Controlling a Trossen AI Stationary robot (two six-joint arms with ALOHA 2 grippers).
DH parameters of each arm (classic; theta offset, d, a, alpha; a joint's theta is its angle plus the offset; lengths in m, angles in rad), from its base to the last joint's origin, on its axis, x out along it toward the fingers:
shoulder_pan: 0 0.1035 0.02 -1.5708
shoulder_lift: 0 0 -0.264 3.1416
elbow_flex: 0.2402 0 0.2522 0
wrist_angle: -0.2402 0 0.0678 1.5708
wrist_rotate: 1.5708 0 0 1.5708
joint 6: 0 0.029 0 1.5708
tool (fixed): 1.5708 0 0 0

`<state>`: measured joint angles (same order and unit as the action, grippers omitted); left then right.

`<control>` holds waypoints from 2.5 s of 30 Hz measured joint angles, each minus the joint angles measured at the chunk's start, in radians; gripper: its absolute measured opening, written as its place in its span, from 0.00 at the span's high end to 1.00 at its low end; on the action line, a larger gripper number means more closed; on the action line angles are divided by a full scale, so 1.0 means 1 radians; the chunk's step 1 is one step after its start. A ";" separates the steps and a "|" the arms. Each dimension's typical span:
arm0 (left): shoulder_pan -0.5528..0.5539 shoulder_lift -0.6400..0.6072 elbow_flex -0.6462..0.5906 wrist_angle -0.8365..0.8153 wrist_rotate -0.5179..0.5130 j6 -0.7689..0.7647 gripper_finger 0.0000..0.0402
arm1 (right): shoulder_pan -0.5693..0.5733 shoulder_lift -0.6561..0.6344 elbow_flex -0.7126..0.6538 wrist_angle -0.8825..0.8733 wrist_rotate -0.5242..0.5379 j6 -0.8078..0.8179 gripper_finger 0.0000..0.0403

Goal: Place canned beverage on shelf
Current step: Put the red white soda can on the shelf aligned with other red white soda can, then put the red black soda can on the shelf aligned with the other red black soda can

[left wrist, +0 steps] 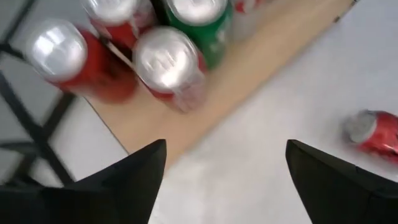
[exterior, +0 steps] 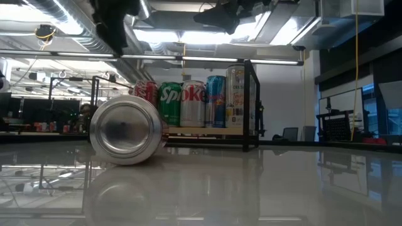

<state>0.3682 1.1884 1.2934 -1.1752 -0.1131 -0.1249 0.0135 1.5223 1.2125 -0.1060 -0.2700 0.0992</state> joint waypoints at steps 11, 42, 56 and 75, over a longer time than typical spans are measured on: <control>-0.146 -0.055 -0.350 0.223 -0.072 -0.208 0.51 | 0.000 -0.071 0.000 0.005 0.004 0.023 0.08; 0.019 0.010 -0.506 0.713 -0.217 -0.101 0.86 | -0.001 -0.084 0.000 0.006 0.085 0.026 0.08; 0.012 -0.006 -0.506 0.717 -0.195 -0.081 0.87 | 0.000 -0.084 0.000 0.004 0.065 0.027 0.08; -0.236 -0.255 -0.505 0.713 -0.046 -0.354 0.87 | 0.068 -0.084 0.000 0.000 0.108 0.115 0.08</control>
<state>0.1317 0.9331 0.7883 -0.4622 -0.1590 -0.4794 0.0812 1.4387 1.2129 -0.1059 -0.1625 0.2138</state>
